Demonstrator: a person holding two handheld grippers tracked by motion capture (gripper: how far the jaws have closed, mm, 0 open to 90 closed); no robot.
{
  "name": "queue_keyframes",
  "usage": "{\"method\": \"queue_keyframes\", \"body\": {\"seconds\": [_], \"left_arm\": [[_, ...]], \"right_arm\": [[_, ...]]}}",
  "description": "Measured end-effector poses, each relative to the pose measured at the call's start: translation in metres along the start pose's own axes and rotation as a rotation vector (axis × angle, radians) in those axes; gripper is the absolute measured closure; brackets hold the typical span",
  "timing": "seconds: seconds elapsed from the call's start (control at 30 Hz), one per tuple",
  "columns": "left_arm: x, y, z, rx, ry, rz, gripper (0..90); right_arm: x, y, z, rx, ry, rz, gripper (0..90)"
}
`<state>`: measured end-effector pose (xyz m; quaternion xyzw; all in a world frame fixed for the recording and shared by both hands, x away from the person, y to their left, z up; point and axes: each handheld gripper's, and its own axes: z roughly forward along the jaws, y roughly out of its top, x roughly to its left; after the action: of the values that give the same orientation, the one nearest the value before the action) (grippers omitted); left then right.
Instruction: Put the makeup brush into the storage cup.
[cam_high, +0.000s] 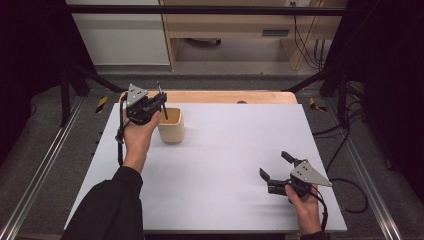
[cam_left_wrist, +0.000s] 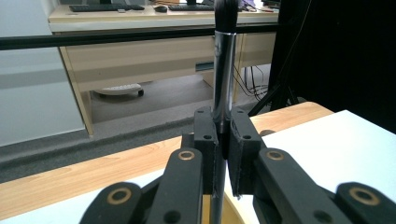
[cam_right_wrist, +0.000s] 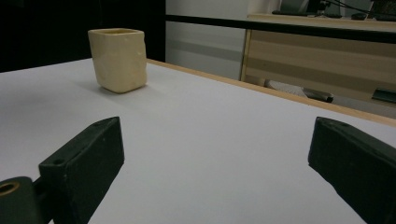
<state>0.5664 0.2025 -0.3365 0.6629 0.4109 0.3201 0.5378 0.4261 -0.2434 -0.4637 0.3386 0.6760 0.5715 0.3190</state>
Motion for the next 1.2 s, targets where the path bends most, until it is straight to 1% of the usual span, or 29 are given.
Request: {"method": "queue_keyframes", "body": {"seconds": [0.13, 0.17, 0.2, 0.23, 0.27, 0.4, 0.47, 0.53, 0.6, 0.8, 0.93, 1.2], "left_arm": [[-0.002, 0.0, 0.001, -0.001, 0.006, 0.011, 83.6], [-0.002, -0.001, 0.002, -0.004, -0.001, 0.011, 83.6], [-0.003, -0.001, 0.002, -0.002, 0.005, 0.013, 83.6], [-0.003, -0.001, 0.003, -0.004, -0.001, 0.014, 83.6], [-0.003, -0.002, 0.003, 0.001, 0.004, 0.017, 83.6], [-0.003, -0.003, 0.006, -0.012, 0.003, 0.018, 83.6], [-0.003, -0.003, 0.006, -0.013, 0.01, 0.016, 83.6], [-0.003, -0.003, 0.008, -0.016, 0.005, 0.018, 83.6], [-0.004, -0.004, 0.009, -0.012, 0.01, 0.018, 83.6], [-0.004, -0.005, 0.011, -0.017, 0.011, 0.03, 83.6], [-0.003, -0.007, 0.012, -0.015, 0.014, 0.023, 83.6], [-0.003, -0.01, 0.015, -0.014, 0.014, 0.023, 83.6]], "right_arm": [[0.0, 0.0, 0.0, 0.0, 0.001, -0.001, 3.8], [0.0, 0.0, 0.0, 0.0, 0.001, -0.002, 3.8], [0.0, 0.0, 0.0, 0.001, 0.0, -0.002, 3.8], [0.0, 0.0, 0.0, 0.001, 0.0, -0.002, 3.8], [0.0, 0.0, 0.0, 0.001, 0.0, -0.002, 3.8], [0.0, 0.0, 0.0, 0.002, 0.0, 0.002, 3.9], [0.0, 0.0, 0.0, 0.003, -0.002, 0.001, 3.8], [-0.001, -0.001, 0.0, 0.003, -0.002, 0.001, 3.8], [-0.001, -0.001, 0.0, 0.003, -0.001, 0.001, 3.8], [-0.002, -0.002, 0.0, 0.004, -0.002, 0.001, 3.8], [-0.001, -0.002, -0.001, 0.006, -0.002, -0.001, 3.8], [-0.001, -0.002, -0.001, 0.001, -0.005, -0.001, 3.9]]}}
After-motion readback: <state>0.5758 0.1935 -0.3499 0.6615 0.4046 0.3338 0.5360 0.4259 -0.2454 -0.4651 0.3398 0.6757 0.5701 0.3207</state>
